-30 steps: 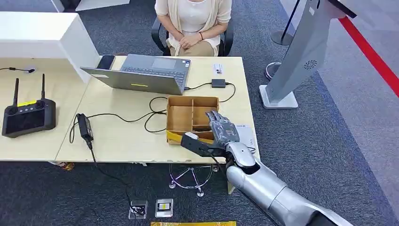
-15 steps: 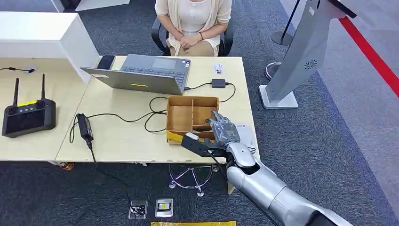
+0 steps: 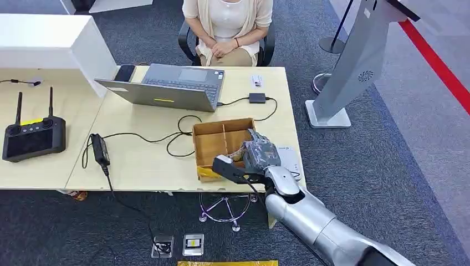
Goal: Pass the card to the sensor for recognition and then transmit it.
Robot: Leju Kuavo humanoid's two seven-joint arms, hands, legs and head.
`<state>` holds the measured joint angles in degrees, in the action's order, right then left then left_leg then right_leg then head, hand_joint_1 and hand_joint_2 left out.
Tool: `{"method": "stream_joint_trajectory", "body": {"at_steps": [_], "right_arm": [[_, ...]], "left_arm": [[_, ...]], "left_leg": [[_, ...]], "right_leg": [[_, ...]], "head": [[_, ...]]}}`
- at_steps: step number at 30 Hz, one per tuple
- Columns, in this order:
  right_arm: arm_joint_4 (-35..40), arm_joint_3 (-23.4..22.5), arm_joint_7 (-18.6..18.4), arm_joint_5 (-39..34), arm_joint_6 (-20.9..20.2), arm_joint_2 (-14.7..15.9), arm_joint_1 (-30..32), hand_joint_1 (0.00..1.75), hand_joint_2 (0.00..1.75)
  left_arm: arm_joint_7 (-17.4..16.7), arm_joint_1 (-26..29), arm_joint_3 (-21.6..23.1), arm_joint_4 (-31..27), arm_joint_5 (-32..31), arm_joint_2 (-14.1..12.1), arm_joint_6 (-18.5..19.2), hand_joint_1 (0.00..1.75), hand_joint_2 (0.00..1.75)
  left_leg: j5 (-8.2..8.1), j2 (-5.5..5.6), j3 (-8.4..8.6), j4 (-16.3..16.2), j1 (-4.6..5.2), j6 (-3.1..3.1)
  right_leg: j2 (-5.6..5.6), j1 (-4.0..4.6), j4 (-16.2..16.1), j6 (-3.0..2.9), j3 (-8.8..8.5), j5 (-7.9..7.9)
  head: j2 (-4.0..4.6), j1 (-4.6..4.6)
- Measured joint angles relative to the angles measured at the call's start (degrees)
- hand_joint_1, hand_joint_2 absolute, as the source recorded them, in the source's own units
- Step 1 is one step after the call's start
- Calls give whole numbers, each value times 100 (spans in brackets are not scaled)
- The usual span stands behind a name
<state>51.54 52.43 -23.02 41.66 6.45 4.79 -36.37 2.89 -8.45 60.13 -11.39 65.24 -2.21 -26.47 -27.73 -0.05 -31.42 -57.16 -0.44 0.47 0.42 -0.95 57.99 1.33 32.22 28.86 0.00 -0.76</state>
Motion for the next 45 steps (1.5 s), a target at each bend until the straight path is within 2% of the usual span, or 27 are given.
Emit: {"method": "stream_joint_trajectory", "body": {"at_steps": [14, 20, 23, 29, 35, 37, 38, 45], "right_arm": [[-125, -2, 92, 0, -11, -109, -19, 175, 175], [-168, -2, 85, 24, 120, -129, -23, 175, 175], [-160, -4, -116, 204, 330, -129, -73, 175, 175], [162, -105, -562, 658, 337, -85, -336, 175, 175], [182, -109, -580, 671, 332, -81, -351, 175, 175], [476, -192, -752, 789, 243, -9, -579, 175, 175], [775, -312, -859, 711, 214, 74, -728, 175, 175], [933, -594, -824, 81, 348, 173, -865, 175, 175]], "left_arm": [[0, 34, -7, 0, 70, 2, -52, 0, 0], [4, 49, -7, 0, 74, 2, -63, 0, 0], [9, 49, -7, 0, 66, 2, -63, 0, 0], [15, 47, -7, 0, -50, 4, -48, 0, 0], [15, 47, -7, 0, -53, 4, -48, 0, 0], [15, 36, -7, 0, -125, 9, -28, 0, 0], [15, 23, -7, 0, -168, 17, 7, 0, 0], [11, -5, -4, 0, -192, 22, 15, 0, 0]], "left_leg": [[0, -5, 3, 0, -1, 0], [0, -7, 3, 0, -1, 0], [0, -6, 3, 0, -1, 0], [0, -8, 5, -2, 0, 0], [0, -8, 5, -2, 0, 0], [0, -11, 6, -2, 0, 0], [1, -11, 7, -2, 0, 0], [0, -12, 6, -2, 0, 0]], "right_leg": [[-8, 1, 0, 0, -1, 0], [-10, 1, 0, 0, -1, 0], [-9, 0, 0, 0, -1, -1], [-11, 1, 0, -1, 0, -2], [-11, 0, 0, -1, 0, -2], [-14, 1, 0, -3, 1, -3], [-14, 1, 0, -3, 1, -4], [-14, 1, 0, -4, 1, -4]], "head": [[0, 0], [0, 0], [0, 0], [0, 0], [0, 0], [0, 0], [0, 2], [0, 0]]}}
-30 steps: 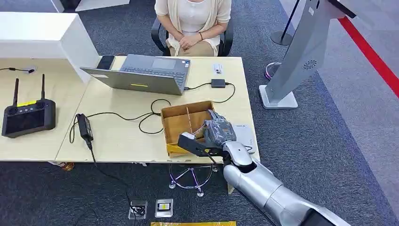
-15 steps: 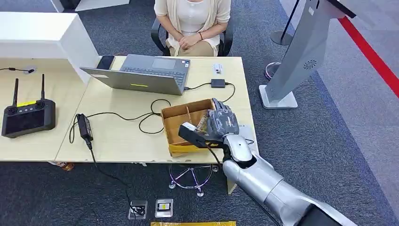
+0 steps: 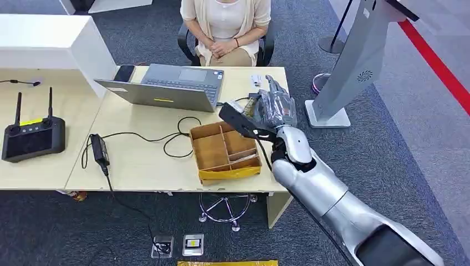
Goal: Pass the card to the sensor for recognition and then transmit it.
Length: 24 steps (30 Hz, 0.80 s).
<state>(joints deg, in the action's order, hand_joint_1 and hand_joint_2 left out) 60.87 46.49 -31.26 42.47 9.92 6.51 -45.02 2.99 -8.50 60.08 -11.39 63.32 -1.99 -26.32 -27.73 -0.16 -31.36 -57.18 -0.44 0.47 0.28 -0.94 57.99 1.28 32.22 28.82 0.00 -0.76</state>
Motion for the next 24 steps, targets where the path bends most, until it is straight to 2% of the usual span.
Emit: {"method": "stream_joint_trajectory", "body": {"at_steps": [3, 10, 13, 24], "right_arm": [[-24, -44, -61, -201, -9, 26, -73, 175, 175], [-273, -77, -675, -319, -125, 142, -435, 175, 175], [-317, -77, -828, -322, -188, 241, -558, 175, 175], [-431, -79, -876, -180, -275, 363, -721, 175, 175]], "left_arm": [[-7, -16, 0, 0, -20, 2, -4, 0, 0], [-50, -49, 0, 0, -48, 15, -15, 0, 0], [-66, -61, 0, 0, -63, 30, -22, 0, 0], [-109, -101, 0, 0, -109, 92, -26, 0, 0]], "left_leg": [[0, 0, -1, 0, 0, 0], [0, 1, 0, -1, 0, 0], [0, 0, -1, -1, 1, 0], [0, 0, -1, -1, 0, 0]], "right_leg": [[1, 0, 0, 0, 0, 0], [2, 0, 0, 0, 0, -1], [0, -1, 0, 0, 1, -1], [0, 0, 0, 0, 1, -1]], "head": [[0, 2], [0, 2], [0, 2], [0, 2]]}}
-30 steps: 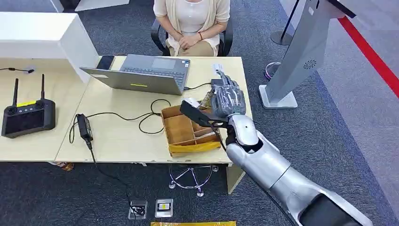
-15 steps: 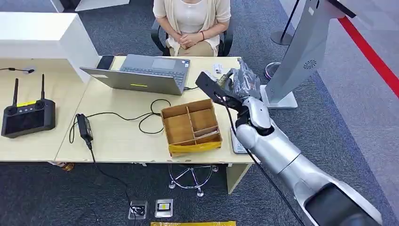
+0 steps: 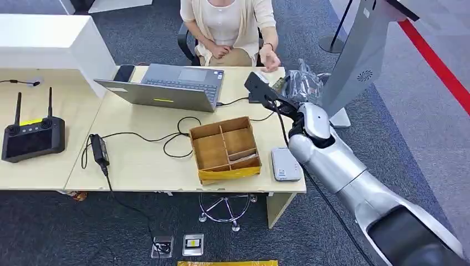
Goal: Pass the card to the sensor for recognition and then transmit it.
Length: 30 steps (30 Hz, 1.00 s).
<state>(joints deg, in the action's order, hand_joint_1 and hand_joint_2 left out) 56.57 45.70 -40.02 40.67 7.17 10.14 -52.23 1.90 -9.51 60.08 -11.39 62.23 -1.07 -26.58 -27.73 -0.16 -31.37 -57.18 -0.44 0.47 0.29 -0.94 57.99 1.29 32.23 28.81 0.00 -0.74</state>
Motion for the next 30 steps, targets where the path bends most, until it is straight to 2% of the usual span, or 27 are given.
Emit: {"method": "stream_joint_trajectory", "body": {"at_steps": [23, 24, 25, 30], "right_arm": [[-160, 4, 0, 24, 7, -13, -55, 175, 175], [-160, 4, 0, 11, 4, -13, -55, 141, 175], [-160, 4, 0, 11, 4, -13, -55, 0, 0], [-160, 4, 74, -22, 127, -15, -39, 0, 0]], "left_arm": [[2, 4, 0, 0, 28, 28, -28, 0, 0], [2, 11, 0, 0, 33, 28, -39, 0, 0], [2, 17, 0, 0, 35, 28, -46, 0, 0], [15, 57, 0, 0, 72, 31, -70, 0, 0]], "left_leg": [[0, 1, -2, 0, 0, 0], [0, 1, -2, 0, 0, 0], [0, 1, -2, 0, 0, 0], [0, 1, -2, 0, 0, 0]], "right_leg": [[1, 0, 0, 0, -1, 0], [1, 0, 0, 0, -2, 0], [1, 0, 0, 0, -1, 0], [1, 0, 0, 0, -1, 0]], "head": [[0, 0], [0, 0], [0, 0], [0, 0]]}}
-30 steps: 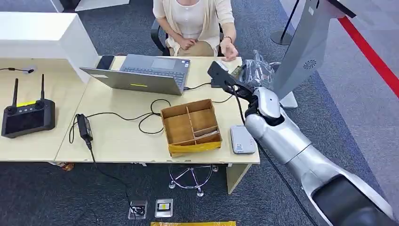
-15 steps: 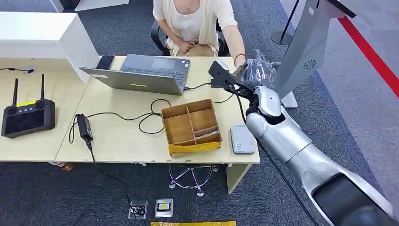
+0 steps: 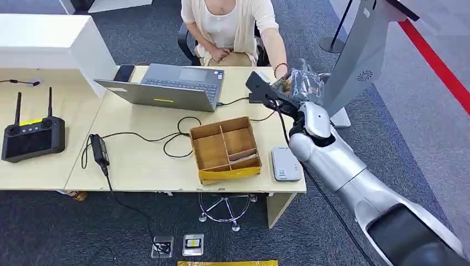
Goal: Pass the card to the sensor for recognition and then transmit it.
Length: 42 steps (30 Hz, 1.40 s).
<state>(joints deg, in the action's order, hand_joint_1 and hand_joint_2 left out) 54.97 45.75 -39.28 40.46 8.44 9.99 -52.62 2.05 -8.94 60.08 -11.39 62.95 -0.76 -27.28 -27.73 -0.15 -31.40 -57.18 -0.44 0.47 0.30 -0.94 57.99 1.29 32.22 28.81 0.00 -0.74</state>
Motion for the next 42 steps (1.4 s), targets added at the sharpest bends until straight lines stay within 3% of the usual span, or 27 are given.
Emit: {"method": "stream_joint_trajectory", "body": {"at_steps": [6, 18, 22, 26, 33, 39, 42], "right_arm": [[0, 7, -16, -89, 21, -18, 17, 0, 0], [0, -181, 28, -994, 646, -39, 160, 0, 0], [2, -337, -57, -1274, 881, 83, 290, 0, 0], [63, -688, -74, -1661, 1162, 409, 666, 0, 0], [265, -1469, -74, -2089, 1760, 1292, 1837, 0, 0], [621, -2339, -74, -2179, 2122, 2081, 3119, 0, 0], [837, -2776, 138, -2431, 2271, 2363, 3763, 0, 0]], "left_arm": [[52, 54, -4, 0, 57, 0, -24, 0, 0], [118, 126, -9, 0, 127, 0, -39, 0, 0], [168, 174, -22, 0, 181, 0, -39, 0, 0], [334, 279, -50, 0, 326, 0, -13, 0, 0], [337, 360, -87, 0, 350, 13, 7, 0, 0], [380, 386, -138, 0, 372, 17, 2, 0, 0], [488, 384, -157, 0, 420, 17, 28, 0, 0]], "left_leg": [[0, 0, 1, 0, 0, 0], [0, 0, 2, 0, 0, 0], [0, 0, 3, -1, 0, 0], [-1, 2, 6, -3, 1, 1], [-11, 7, 7, -5, 4, 5], [-14, 21, 0, -3, 3, 7], [-16, 21, 0, -2, 2, 5]], "right_leg": [[-1, 0, 0, 0, 0, 0], [0, 0, 0, 0, 2, 0], [2, 0, -1, 0, 1, 0], [5, 0, -5, 0, 0, 0], [16, -4, -13, 1, -2, 0], [34, -3, -14, 3, -9, 4], [33, -2, -14, 4, -8, 6]], "head": [[0, 0], [0, -2], [0, 0], [0, 2], [0, 2], [0, 2], [0, 0]]}}
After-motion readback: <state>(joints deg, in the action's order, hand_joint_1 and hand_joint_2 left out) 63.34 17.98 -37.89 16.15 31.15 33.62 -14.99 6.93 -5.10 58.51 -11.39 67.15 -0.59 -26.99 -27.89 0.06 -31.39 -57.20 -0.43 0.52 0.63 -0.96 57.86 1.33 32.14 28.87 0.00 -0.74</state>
